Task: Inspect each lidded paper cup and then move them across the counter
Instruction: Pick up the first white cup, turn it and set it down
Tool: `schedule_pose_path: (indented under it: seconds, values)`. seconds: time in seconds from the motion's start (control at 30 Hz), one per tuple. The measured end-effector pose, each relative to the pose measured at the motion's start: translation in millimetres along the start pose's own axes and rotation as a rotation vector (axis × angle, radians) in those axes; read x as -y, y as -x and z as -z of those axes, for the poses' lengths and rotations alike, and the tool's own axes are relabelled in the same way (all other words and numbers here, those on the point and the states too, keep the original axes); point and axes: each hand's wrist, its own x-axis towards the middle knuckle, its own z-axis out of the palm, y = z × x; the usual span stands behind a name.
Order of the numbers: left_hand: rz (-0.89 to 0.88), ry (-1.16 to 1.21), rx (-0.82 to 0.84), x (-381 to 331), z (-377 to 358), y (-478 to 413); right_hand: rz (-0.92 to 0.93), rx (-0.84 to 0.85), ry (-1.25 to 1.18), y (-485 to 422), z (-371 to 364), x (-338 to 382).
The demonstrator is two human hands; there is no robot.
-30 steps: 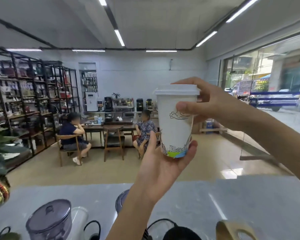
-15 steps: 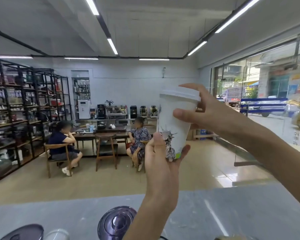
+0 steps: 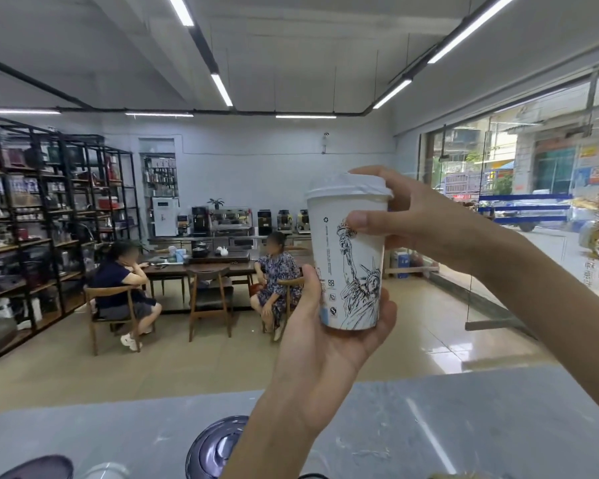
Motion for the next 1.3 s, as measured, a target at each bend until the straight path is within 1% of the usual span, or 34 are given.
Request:
schedule_pose_path:
  seconds: [0.2,0.27,0.33,0.4,0.47,0.53,0.6,0.67,0.7,0.83,0.87,0.9,1.03,1.17,1.3]
  values:
    - [-0.040,-0.031,-0.029,2,1,-5,0.027,0.001,-0.005,2,1,0]
    - [-0.098,-0.035,-0.042,5,1,-4,0.040,0.023,-0.012,4,1,4]
    - [-0.216,-0.064,-0.079,11,-1,-4,0.037,0.045,-0.034,6,-1,7]
    - [-0.377,-0.169,-0.145,18,-7,-4,0.031,0.021,-0.014,10,-6,8]
    - [-0.549,-0.293,-0.246,24,-14,-5,0.039,-0.061,0.062,14,-16,11]
    - [-0.704,-0.372,-0.312,30,-18,-5,0.060,-0.146,0.092,19,-27,13]
    - [-0.755,-0.424,-0.318,34,-20,-4,0.100,-0.200,0.068,22,-33,15]
    - [-0.687,-0.367,-0.273,34,-19,0,0.136,-0.194,0.035,22,-31,17]
    - [-0.612,-0.319,-0.232,31,-16,2,0.131,-0.173,0.019,21,-27,17]
    - [-0.138,-0.070,-0.055,8,-11,10,0.056,-0.039,-0.067,18,-9,8]
    - [-0.062,-0.029,-0.038,3,-11,12,0.048,-0.021,-0.100,17,-7,4]
    - [-0.028,-0.010,-0.034,1,-11,14,0.041,-0.010,-0.127,16,-6,0]
    - [-0.053,0.024,-0.035,5,-10,15,0.026,0.018,-0.181,15,-5,-10]
    - [-0.100,-0.006,-0.042,6,-10,13,0.043,0.024,-0.194,15,-5,-9]
    - [-0.244,-0.043,-0.061,16,-10,7,0.057,0.025,-0.220,18,-6,-3]
